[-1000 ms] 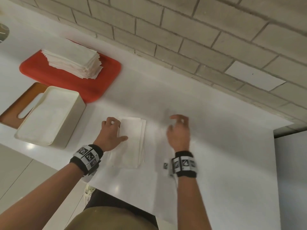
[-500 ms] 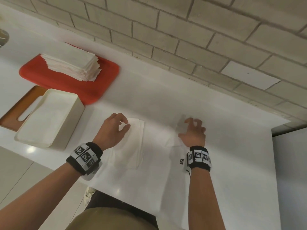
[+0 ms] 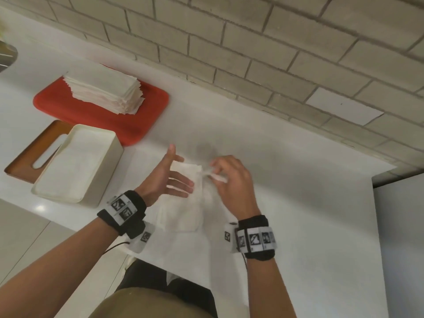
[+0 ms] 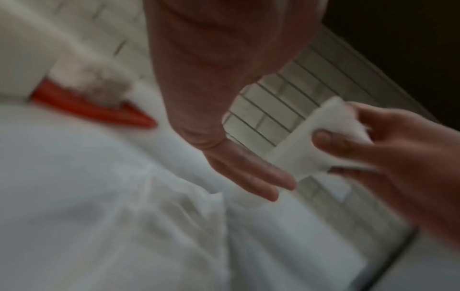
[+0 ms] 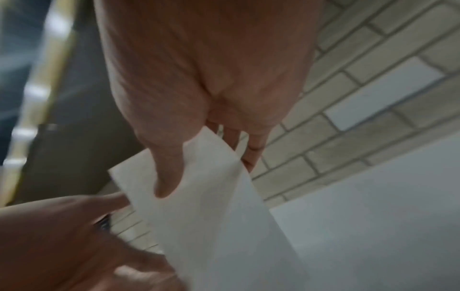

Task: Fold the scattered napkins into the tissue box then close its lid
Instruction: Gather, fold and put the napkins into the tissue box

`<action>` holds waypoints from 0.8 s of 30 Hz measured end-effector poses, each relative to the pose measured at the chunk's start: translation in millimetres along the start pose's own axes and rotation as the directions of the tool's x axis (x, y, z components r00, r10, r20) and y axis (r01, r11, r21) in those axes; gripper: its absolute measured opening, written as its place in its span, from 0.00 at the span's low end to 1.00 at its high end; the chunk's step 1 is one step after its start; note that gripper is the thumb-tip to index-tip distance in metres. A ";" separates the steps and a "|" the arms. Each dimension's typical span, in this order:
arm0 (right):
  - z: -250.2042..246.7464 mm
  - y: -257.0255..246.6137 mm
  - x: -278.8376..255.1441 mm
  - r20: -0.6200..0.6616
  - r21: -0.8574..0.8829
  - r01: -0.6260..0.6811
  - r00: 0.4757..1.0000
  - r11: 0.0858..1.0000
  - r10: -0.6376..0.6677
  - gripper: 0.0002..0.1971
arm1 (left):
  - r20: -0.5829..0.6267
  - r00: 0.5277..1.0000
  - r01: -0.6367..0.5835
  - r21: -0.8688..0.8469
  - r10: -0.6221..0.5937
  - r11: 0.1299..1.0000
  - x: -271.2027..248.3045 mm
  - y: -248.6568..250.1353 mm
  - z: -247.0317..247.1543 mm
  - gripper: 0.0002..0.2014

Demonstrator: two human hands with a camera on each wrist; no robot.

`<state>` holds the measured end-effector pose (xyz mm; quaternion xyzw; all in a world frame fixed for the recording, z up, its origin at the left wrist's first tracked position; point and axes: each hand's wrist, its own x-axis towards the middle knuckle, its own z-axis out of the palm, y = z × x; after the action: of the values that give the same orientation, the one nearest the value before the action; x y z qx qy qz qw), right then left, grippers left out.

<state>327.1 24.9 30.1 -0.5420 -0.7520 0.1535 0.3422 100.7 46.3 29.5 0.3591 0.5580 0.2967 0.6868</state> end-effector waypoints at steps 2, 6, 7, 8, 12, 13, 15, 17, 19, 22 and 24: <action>13.6 -33.3 -9.9 0.100 -0.075 0.139 0.986 0.987 -0.131 0.12 | 0.060 0.998 0.025 -0.156 -0.015 0.987 11.1 10.6 0.8 0.32; 49.0 -38.4 -48.2 0.082 -0.178 0.100 0.993 0.979 -0.086 0.17 | -0.115 0.973 -0.188 0.098 0.199 0.977 40.6 10.2 -13.7 0.38; 56.6 -35.8 -58.0 0.054 -0.188 0.059 0.997 0.980 -0.050 0.15 | -0.112 0.968 -0.204 0.173 0.225 0.963 45.2 8.5 -18.5 0.38; 63.8 -33.0 -66.4 0.036 -0.198 0.014 0.999 0.980 -0.007 0.15 | -0.108 0.966 -0.205 0.239 0.236 0.949 49.3 5.3 -22.8 0.37; 95.9 -40.6 -92.2 0.143 -0.232 -0.169 0.968 0.958 0.206 0.14 | -0.093 0.970 -0.127 0.595 0.225 0.793 65.3 -21.2 -40.7 0.30; 101.4 -43.6 -95.6 0.188 -0.258 -0.201 0.949 0.945 0.253 0.10 | -0.067 0.976 -0.111 0.670 0.209 0.734 68.4 -28.4 -43.6 0.29; 108.9 -51.5 -97.8 0.253 -0.292 -0.298 0.892 0.909 0.374 0.07 | -0.015 0.983 -0.109 0.752 0.182 0.650 73.2 -37.8 -46.7 0.29; 115.5 -61.7 -95.3 0.148 -0.288 -0.505 0.816 0.814 0.559 0.23 | 0.021 0.979 -0.127 0.842 0.204 0.524 77.4 -42.3 -46.3 0.34; 122.1 -68.3 -84.1 -0.153 -0.217 -0.718 0.695 0.662 0.703 0.31 | 0.060 0.969 -0.141 0.931 0.238 0.337 78.9 -42.5 -42.9 0.44; 136.6 -70.8 -65.7 -0.141 -0.332 -0.842 0.490 0.425 0.860 0.45 | 0.170 0.974 -0.199 0.958 0.149 0.207 78.5 -39.5 -37.6 0.49; 145.2 -71.9 -58.6 -0.017 -0.398 -0.820 0.455 0.411 0.891 0.45 | 0.191 0.977 -0.204 0.965 0.092 0.165 75.1 -37.4 -35.2 0.42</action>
<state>187.6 -35.0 -51.4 -0.8833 -0.4106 0.2236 0.0360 81.6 91.6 -47.1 0.7795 0.5496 -0.0795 0.2898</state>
